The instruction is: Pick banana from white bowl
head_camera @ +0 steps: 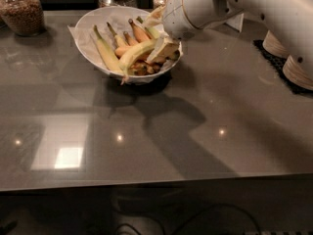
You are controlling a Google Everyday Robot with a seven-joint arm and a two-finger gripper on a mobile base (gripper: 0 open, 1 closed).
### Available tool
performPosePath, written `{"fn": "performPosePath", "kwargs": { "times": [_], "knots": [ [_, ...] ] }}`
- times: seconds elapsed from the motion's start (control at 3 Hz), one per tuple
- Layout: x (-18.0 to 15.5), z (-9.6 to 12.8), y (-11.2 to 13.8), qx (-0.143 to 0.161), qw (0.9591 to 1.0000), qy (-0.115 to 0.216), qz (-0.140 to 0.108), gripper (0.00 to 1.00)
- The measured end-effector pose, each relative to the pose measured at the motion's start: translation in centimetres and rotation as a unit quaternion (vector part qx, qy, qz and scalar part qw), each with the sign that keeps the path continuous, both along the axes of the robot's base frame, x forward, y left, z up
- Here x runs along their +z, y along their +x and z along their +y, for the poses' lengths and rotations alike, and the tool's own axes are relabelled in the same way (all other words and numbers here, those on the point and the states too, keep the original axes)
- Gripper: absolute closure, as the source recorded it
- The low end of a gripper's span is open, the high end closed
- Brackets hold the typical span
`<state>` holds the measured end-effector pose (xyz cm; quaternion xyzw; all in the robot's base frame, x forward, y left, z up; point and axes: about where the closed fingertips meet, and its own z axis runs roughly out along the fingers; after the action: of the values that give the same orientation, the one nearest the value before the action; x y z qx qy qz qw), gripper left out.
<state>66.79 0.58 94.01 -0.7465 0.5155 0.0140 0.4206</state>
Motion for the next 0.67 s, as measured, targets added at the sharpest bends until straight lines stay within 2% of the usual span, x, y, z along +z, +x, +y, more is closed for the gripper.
{"fn": "performPosePath", "kwargs": {
  "times": [0.67],
  "knots": [
    [-2.6,0.3,1.2,0.017,0.9988,-0.045,-0.005,0.40]
  ]
}}
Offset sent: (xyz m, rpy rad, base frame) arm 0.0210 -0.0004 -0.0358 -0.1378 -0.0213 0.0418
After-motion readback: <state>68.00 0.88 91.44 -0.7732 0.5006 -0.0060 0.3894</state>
